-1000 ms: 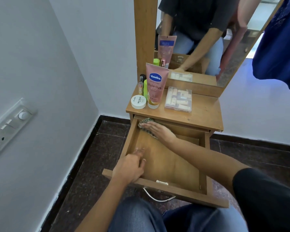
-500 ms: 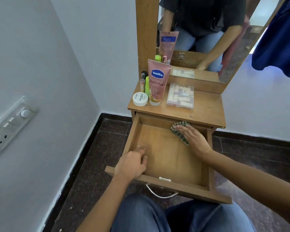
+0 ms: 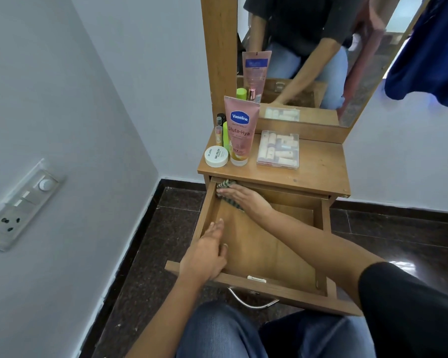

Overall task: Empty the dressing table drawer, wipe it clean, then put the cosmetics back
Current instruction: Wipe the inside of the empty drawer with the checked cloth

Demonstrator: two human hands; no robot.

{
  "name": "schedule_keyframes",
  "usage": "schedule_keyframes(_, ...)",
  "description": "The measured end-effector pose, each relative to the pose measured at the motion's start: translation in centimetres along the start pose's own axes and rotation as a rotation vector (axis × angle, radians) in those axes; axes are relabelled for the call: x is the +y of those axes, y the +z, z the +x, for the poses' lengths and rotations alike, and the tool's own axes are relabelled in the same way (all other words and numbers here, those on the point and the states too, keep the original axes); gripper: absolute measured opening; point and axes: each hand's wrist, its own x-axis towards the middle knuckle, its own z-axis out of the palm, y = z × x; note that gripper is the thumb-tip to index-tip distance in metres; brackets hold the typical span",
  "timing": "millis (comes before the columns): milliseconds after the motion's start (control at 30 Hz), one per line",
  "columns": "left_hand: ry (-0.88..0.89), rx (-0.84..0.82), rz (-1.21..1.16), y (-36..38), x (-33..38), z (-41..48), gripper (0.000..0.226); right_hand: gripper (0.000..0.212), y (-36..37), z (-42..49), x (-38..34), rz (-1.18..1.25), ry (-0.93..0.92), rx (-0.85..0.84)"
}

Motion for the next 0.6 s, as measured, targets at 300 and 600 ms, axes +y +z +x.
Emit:
schedule_keyframes(300, -0.019, 0.027, -0.082, -0.5, -0.2, -0.1, 0.055, 0.061, 3.2, -4.9, -0.1, 0.47, 0.026, -0.025)
schedule_keyframes(600, 0.061, 0.174, 0.041, -1.8, -2.0, -0.1, 0.053, 0.07, 4.3, -9.5, -0.7, 1.325, -0.162, -0.202)
